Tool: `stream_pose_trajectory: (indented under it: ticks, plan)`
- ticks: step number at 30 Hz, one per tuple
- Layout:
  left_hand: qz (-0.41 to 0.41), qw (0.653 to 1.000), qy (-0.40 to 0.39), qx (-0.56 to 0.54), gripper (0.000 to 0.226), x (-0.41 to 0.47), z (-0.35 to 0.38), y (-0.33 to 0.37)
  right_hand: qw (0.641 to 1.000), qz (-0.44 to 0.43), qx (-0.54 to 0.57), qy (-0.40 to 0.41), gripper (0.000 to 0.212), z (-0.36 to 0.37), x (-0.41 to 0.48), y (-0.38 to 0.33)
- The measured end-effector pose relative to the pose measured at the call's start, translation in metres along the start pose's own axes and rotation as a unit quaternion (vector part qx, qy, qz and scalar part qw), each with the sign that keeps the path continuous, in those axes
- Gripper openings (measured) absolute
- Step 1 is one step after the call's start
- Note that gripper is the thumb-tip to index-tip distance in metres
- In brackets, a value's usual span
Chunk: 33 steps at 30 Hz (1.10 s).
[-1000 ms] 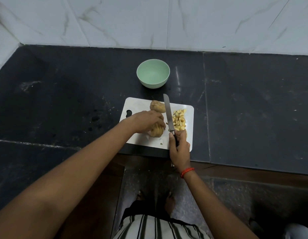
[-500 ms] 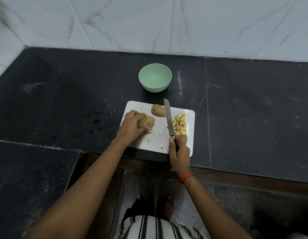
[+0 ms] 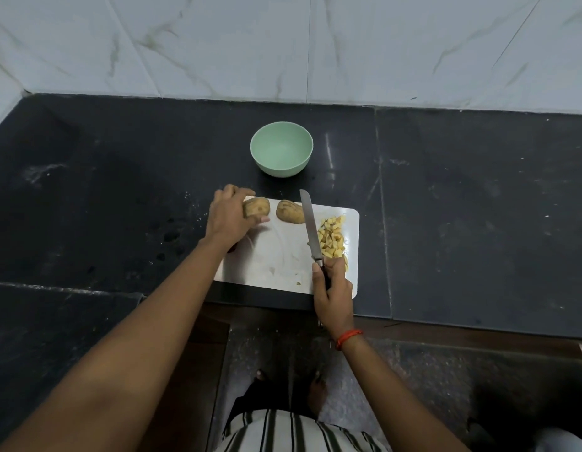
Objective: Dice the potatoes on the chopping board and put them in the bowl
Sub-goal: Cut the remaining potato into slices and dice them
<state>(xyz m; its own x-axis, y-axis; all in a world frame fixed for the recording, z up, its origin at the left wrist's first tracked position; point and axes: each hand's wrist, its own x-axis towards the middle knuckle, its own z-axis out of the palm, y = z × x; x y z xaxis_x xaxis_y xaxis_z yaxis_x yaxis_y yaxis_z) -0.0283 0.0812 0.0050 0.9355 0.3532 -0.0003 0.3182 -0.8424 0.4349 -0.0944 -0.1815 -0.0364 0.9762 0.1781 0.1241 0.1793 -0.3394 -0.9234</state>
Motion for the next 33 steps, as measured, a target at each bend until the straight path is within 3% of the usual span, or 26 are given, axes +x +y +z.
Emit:
stream_pose_trajectory:
  ticks: [3, 7, 10, 16, 25, 28, 33]
  plan:
    - [0.087, 0.996, 0.023, 0.008, 0.067, 0.001, -0.003, 0.023, 1.000, 0.003, 0.002, 0.004, 0.012, 0.000, 0.000, 0.001]
    - [0.164, 0.986, -0.013, 0.001, 0.050, 0.001, 0.013, 0.054, 1.000, -0.001, 0.001, 0.002, 0.011, 0.000, 0.001, 0.000]
    - [0.151, 0.987, -0.049, 0.039, 0.047, 0.001, 0.028, 0.056, 1.000, -0.003, 0.004, 0.009, 0.011, 0.000, 0.001, 0.000]
    - [0.163, 0.986, -0.033, 0.032, 0.041, 0.004, 0.034, 0.048, 1.000, -0.004, 0.009, 0.005, 0.009, -0.001, 0.002, 0.001]
    - [0.174, 0.984, 0.023, -0.021, 0.054, -0.017, 0.042, 0.039, 1.000, -0.026, 0.007, 0.007, 0.008, -0.001, 0.001, 0.001]
    - [0.188, 0.980, 0.050, -0.046, 0.042, -0.041, 0.047, 0.034, 1.000, -0.027, 0.006, 0.009, 0.009, -0.001, 0.001, 0.002]
    - [0.046, 0.967, 0.059, -0.243, 0.044, -0.076, 0.051, 0.027, 1.000, -0.024, -0.002, 0.004, 0.010, -0.001, 0.002, 0.002]
